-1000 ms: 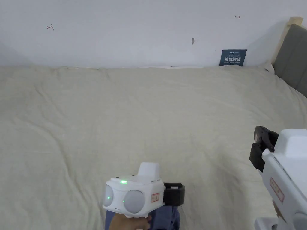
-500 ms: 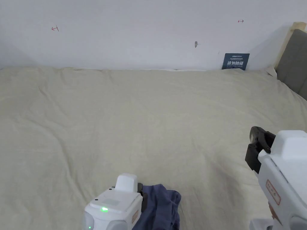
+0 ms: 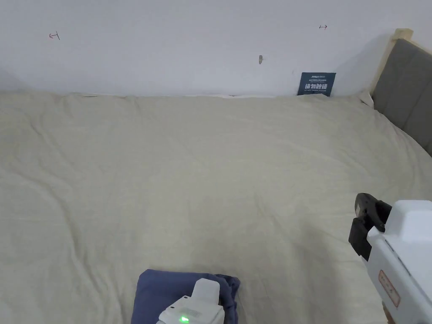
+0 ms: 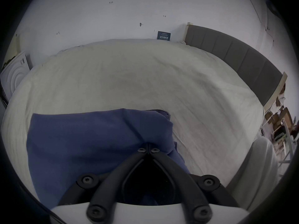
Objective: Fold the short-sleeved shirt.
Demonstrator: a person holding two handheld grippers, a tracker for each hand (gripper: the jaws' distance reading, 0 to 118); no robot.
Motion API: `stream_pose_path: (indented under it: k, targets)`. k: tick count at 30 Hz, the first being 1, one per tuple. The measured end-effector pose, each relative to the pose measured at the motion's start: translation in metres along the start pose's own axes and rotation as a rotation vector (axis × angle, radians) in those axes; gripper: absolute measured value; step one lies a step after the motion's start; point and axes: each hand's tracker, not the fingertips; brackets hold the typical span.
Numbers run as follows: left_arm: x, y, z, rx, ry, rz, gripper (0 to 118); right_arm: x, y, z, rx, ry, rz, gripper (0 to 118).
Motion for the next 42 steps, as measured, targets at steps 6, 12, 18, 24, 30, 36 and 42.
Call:
stream_pose_path:
  k: [6,12,18,24,30,36,42]
  targets:
    - [0.002,0.001,0.007,0.031,0.026,0.006,0,0.001,-0.003,-0.001,-0.014,-0.007,-0.006,2]
    - [-0.004,0.025,0.047,0.156,-0.013,0.036,0,-0.008,0.005,0.006,0.011,0.015,-0.003,2]
    - [-0.025,0.073,0.123,0.35,0.021,-0.006,0,-0.024,0.017,0.017,0.058,0.036,-0.009,2]
    - [-0.061,0.106,0.193,0.544,0.131,-0.053,0,-0.043,0.027,0.027,0.107,0.052,-0.009,2]
    - [-0.105,0.115,0.241,0.692,0.256,0.002,0,-0.061,0.035,0.031,0.152,0.058,-0.001,2]
    - [-0.143,0.105,0.267,0.763,0.381,0.001,0,-0.076,0.037,0.031,0.184,0.056,0.025,2]
    - [-0.161,0.095,0.275,0.773,0.433,0.022,0,-0.086,0.037,0.028,0.199,0.053,0.044,2]
